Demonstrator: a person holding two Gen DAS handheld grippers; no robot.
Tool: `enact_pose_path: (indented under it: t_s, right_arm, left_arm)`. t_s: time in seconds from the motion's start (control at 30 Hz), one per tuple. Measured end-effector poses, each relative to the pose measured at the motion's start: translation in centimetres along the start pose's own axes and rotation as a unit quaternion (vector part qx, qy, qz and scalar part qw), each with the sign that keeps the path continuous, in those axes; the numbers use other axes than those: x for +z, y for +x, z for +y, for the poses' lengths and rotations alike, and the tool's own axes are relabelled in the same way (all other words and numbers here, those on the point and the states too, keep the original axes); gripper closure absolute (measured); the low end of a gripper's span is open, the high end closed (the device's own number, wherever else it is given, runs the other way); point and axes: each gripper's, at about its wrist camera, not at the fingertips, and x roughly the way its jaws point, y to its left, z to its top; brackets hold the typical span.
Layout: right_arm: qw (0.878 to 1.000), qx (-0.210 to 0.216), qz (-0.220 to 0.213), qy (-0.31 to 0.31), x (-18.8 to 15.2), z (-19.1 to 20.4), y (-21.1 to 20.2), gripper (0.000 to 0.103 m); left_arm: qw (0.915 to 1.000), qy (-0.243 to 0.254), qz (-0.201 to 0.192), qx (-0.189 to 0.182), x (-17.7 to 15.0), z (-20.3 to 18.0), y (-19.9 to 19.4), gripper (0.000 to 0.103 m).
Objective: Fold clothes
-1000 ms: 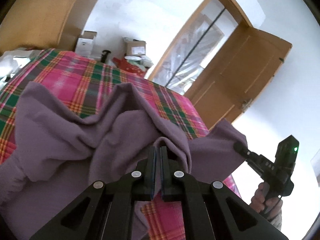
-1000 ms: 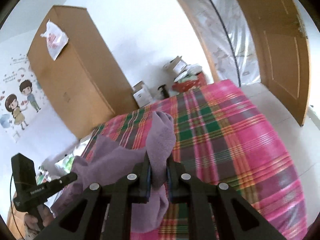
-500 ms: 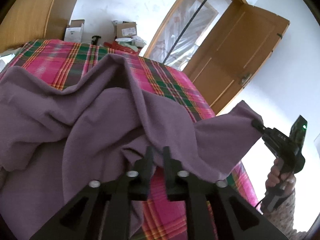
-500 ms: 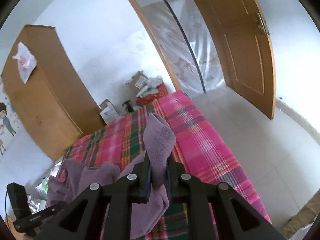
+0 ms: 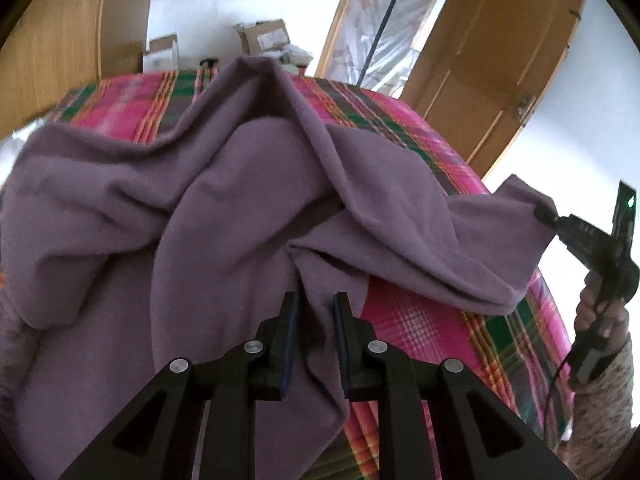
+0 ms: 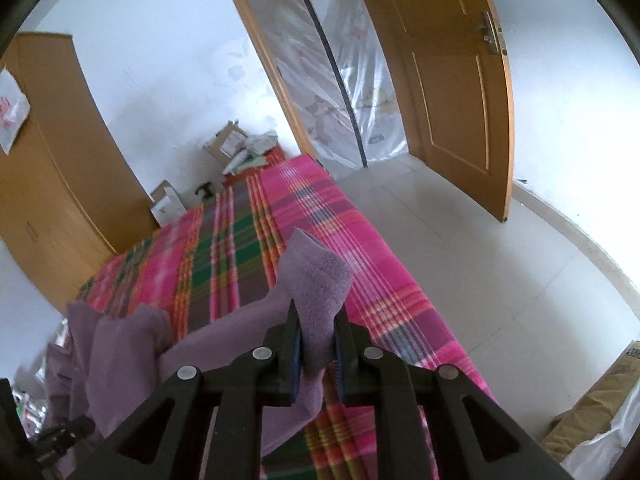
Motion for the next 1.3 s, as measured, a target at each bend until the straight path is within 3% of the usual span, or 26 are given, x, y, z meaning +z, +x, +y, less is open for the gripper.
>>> enact_pose_path:
  t_s: [0.1, 0.23, 0.37, 0.4, 0.5, 0.63, 0.7, 0.77, 0.9, 1.1, 1.17, 1.2, 1.3]
  right_arm:
    - [1.0, -0.015, 0.0, -0.011, -0.5, 0.2, -0.6, 0.086]
    - [0.999, -0.034, -0.017, -0.032, -1.0, 0.7, -2.2, 0.075]
    - [0.996, -0.066, -0.046, -0.05, -1.4, 1.2, -4.1, 0.071]
    - [0.996, -0.057, -0.047, -0.047, -1.5, 1.3, -4.5, 0.069]
    - [0.996, 0.045, -0.014, -0.073, -2.3, 3.3, -4.7, 0.067]
    - [0.978, 0.155, 0.041, -0.13, -4.1, 6.9, -4.0, 0.067]
    - [0.967, 0.184, 0.066, -0.166, -5.2, 8.7, -3.5, 0.067]
    - [0.955, 0.202, 0.093, -0.195, -6.2, 10.4, -2.7, 0.067]
    - [0.943, 0.222, 0.133, -0.208, -7.6, 11.9, -1.3, 0.067]
    - [0.939, 0.223, 0.153, -0.211, -8.3, 11.9, 0.0, 0.068]
    - [0.939, 0.225, 0.152, -0.211, -8.2, 11.7, -0.1, 0.081]
    - [0.94, 0.224, 0.146, -0.211, -8.0, 11.5, -0.3, 0.094]
    - [0.946, 0.217, 0.126, -0.205, -7.0, 11.0, -0.9, 0.095]
  left_arm:
    - [0.9997, -0.008, 0.016, -0.018, -0.6, 0.2, 0.3, 0.085]
    - [0.9993, -0.006, 0.024, -0.027, -0.8, 0.2, 0.8, 0.085]
    - [0.9977, -0.001, 0.037, -0.058, -1.2, -0.2, 1.0, 0.085]
    - [0.997, 0.005, 0.041, -0.065, -1.3, -0.4, 1.0, 0.085]
    - [0.9947, 0.031, 0.051, -0.084, -1.5, -1.1, 0.8, 0.085]
    - [0.9943, 0.043, 0.03, -0.092, -0.4, -1.3, -0.8, 0.085]
    - [0.9938, 0.032, 0.019, -0.105, 0.2, -0.8, -1.6, 0.085]
    - [0.993, 0.02, 0.01, -0.116, 1.0, -0.3, -2.2, 0.085]
    - [0.9928, 0.004, -0.003, -0.12, 3.7, 0.9, -2.4, 0.085]
    - [0.9909, -0.019, 0.02, -0.131, 6.8, 1.4, 0.2, 0.085]
    - [0.9908, -0.035, 0.041, -0.124, 7.4, 2.0, 1.7, 0.085]
    - [0.9903, -0.044, 0.047, -0.123, 7.6, 2.3, 2.2, 0.085]
    - [0.9881, -0.062, 0.05, -0.132, 8.1, 2.8, 2.8, 0.085]
